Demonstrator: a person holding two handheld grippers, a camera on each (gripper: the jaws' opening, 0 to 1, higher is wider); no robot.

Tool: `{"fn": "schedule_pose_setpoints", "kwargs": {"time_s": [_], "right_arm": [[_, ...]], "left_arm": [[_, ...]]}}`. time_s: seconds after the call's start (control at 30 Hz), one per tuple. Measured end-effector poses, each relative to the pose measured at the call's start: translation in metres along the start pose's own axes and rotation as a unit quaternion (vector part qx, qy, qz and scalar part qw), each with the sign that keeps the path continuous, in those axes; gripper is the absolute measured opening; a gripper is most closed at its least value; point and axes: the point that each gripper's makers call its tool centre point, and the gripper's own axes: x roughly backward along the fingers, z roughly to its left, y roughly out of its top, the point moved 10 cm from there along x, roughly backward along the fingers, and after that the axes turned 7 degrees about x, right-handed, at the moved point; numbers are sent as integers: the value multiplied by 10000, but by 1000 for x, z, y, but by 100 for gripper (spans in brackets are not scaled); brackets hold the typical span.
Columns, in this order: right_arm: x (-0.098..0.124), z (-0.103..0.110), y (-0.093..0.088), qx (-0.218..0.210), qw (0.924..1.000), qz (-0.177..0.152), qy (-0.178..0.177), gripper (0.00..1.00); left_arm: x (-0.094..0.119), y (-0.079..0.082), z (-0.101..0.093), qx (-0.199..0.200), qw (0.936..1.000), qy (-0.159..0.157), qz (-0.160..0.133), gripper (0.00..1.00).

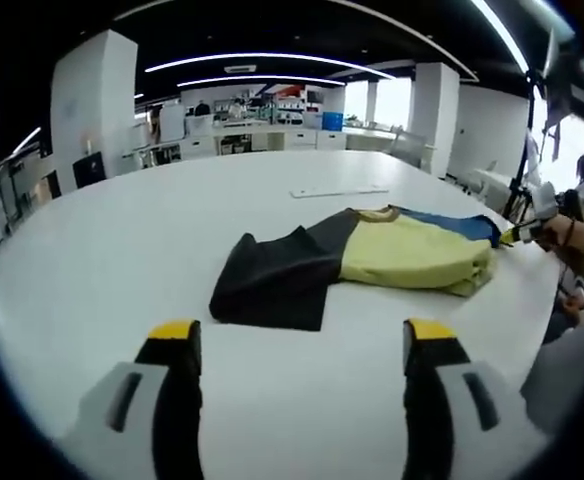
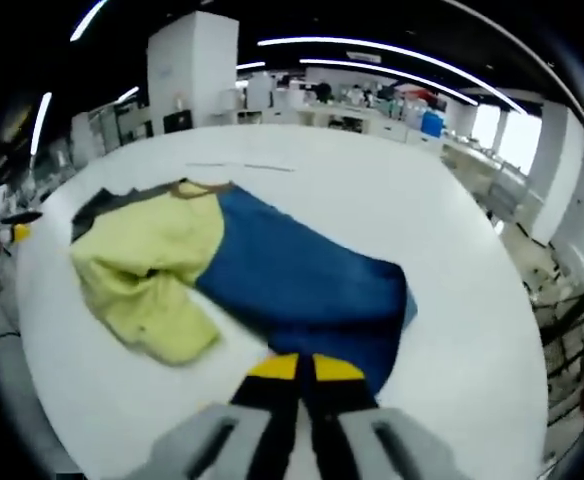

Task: Fold the garment on the visible template until the final outline fits inside the template.

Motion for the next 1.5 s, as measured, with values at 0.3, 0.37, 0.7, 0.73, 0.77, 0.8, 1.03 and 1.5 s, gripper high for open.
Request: {"fn": "schedule_pose_setpoints", "kwargs": {"time_s": [0.3,0.37,0.7,0.73,0.77,0.8,1.03,1.5], "right_arm": [[20,-19,-14,266,9994,199,-79,0],[23,-23,-18,313,9990,286,-144,0],[33,-49,-29,739,9944,675,-350,0],[34,-52,-31,783,9937,706,-378,0],[35,-55,-32,776,9936,715,-402,0],[37,-57,-33,753,9935,747,-415,0],[38,-82,-39,759,9907,884,-707,0],[36,-112,-54,559,9858,1113,-1129,0]], "left_arm": [[-5,3,-5,-29,9999,-119,-5,79],[-6,4,-5,-45,9999,-129,-10,78],[-7,5,-4,-69,9999,-136,2,78],[-7,4,-3,-58,9999,-130,3,78],[-7,4,-3,-54,9999,-129,5,78],[-7,4,-4,-54,9999,-128,8,78],[-8,3,-7,-74,9998,-167,46,78],[-9,7,-10,-213,9994,-246,84,79]]}}
